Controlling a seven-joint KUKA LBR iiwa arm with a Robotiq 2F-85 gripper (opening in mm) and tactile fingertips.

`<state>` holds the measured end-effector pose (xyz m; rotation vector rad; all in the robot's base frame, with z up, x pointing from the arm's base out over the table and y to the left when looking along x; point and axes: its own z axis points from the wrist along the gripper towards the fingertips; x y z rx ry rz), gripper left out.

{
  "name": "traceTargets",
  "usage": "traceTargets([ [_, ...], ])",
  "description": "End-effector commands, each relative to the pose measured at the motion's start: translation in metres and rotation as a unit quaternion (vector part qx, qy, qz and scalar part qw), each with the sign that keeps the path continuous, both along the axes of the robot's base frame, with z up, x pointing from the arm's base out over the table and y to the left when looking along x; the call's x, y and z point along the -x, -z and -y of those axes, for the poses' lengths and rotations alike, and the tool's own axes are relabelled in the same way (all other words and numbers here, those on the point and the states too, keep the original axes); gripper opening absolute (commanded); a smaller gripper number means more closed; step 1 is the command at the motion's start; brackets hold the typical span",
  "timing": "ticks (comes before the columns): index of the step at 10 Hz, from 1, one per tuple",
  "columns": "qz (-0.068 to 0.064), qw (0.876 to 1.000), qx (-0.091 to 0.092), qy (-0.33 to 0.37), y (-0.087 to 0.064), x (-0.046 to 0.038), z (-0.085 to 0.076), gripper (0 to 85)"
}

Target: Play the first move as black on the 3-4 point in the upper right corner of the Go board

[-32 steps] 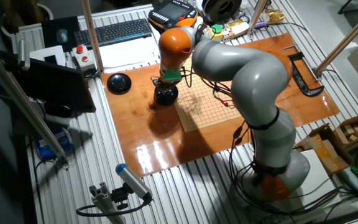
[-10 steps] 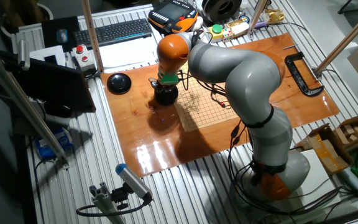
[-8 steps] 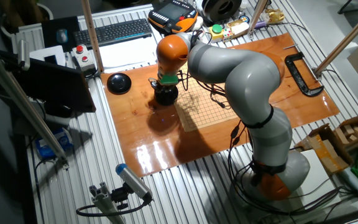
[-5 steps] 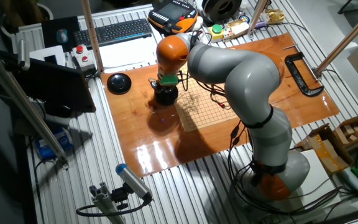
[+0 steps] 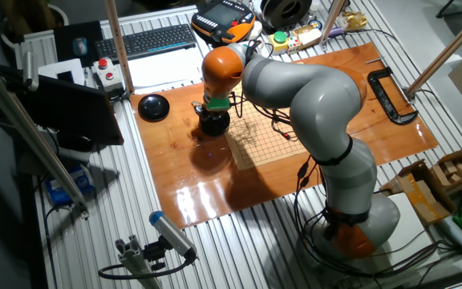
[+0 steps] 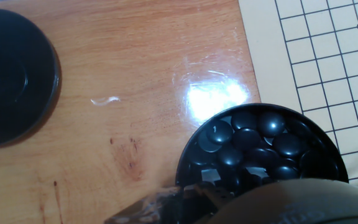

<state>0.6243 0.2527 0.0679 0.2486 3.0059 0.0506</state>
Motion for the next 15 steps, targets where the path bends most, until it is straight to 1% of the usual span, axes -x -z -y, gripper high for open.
traceTargets([
  [1, 0.0, 1.0, 0.0, 0.001, 0.0009, 0.0001, -0.0001, 30.3],
  [3, 0.002, 1.0, 0.0, 0.001, 0.0036, 0.0006, 0.0001, 30.7],
  [7, 0.007, 1.0, 0.005, 0.0, 0.0029, 0.0011, 0.0001, 30.7],
  [10, 0.007, 1.0, 0.009, -0.002, 0.0032, 0.0011, -0.0001, 30.7],
  [15, 0.009, 1.0, 0.01, -0.004, 0.0033, 0.0011, -0.0007, 30.3],
])
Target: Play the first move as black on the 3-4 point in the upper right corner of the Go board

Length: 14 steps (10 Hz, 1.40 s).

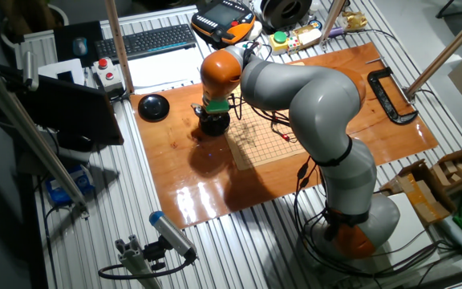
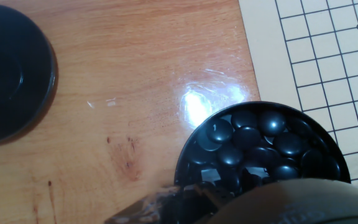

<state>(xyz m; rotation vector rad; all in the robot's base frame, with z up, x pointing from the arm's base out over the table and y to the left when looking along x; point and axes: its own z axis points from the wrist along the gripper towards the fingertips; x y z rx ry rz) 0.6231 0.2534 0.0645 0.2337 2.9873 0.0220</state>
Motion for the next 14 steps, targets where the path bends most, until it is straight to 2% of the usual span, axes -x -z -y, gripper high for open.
traceTargets([
  [1, 0.0, 1.0, 0.0, 0.0, 0.0001, -0.0001, -0.0001, 30.3],
  [14, 0.006, 1.0, 0.003, -0.002, 0.0023, -0.0005, -0.0005, 30.3],
])
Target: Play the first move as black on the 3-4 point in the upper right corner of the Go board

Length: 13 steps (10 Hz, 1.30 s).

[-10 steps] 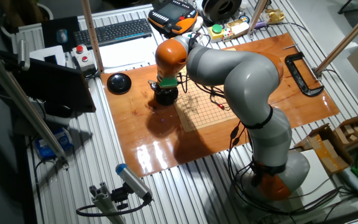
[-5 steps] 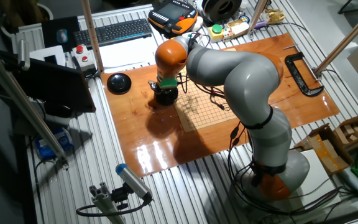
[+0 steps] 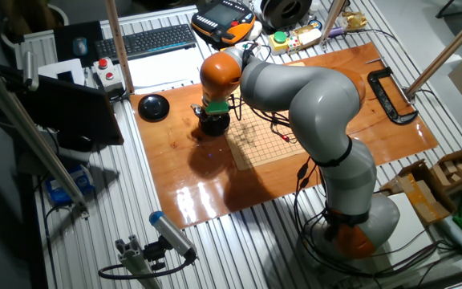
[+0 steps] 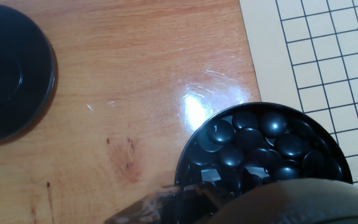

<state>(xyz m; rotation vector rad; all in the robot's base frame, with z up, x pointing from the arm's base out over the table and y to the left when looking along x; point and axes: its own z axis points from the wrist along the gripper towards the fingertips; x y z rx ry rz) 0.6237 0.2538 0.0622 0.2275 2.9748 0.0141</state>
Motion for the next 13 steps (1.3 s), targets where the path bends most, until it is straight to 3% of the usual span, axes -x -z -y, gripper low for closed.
traceTargets([
  [1, 0.0, 1.0, 0.0, 0.0, 0.0002, 0.0, 0.0, 30.3],
  [13, -0.009, 1.0, -0.006, 0.006, 0.0006, 0.0028, -0.0001, 23.7],
])
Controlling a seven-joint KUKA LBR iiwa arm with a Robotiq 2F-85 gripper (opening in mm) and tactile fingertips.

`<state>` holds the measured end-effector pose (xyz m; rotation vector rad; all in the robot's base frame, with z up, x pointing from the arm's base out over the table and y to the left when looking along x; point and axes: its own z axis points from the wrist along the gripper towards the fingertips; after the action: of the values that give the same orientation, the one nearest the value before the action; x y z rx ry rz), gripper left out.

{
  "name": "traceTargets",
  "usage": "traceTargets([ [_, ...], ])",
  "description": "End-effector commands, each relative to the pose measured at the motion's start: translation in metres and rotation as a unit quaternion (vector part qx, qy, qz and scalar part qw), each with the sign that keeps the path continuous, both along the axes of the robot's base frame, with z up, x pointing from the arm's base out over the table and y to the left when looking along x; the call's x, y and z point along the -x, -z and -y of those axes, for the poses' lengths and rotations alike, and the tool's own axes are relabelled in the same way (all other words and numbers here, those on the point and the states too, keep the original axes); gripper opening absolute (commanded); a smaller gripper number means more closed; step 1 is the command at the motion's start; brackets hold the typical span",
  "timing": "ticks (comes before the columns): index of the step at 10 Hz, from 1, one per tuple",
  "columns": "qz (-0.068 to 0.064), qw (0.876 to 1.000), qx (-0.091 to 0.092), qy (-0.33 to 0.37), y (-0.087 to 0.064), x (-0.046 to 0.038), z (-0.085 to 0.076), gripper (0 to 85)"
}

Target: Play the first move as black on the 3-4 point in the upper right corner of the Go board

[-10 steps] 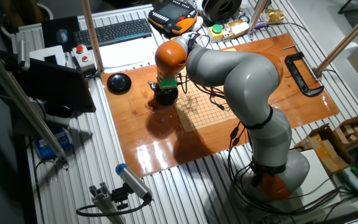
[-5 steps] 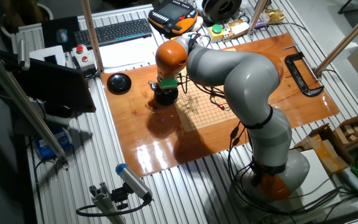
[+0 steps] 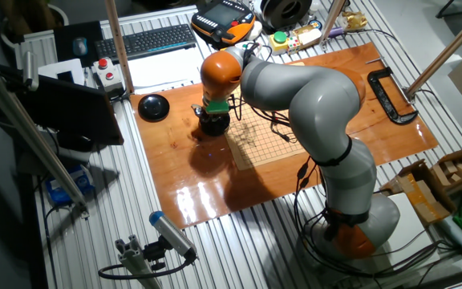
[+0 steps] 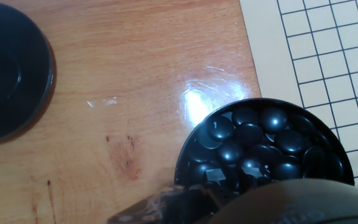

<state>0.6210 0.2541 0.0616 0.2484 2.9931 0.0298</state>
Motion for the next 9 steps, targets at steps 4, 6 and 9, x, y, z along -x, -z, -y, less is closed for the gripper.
traceTargets([
  [4, -0.001, 1.0, -0.002, 0.001, 0.0011, 0.0009, -0.0003, 22.7],
  [6, -0.001, 1.0, -0.002, 0.002, 0.0011, 0.0012, -0.001, 22.7],
  [9, -0.001, 1.0, -0.003, 0.003, 0.002, 0.002, -0.0023, 22.3],
])
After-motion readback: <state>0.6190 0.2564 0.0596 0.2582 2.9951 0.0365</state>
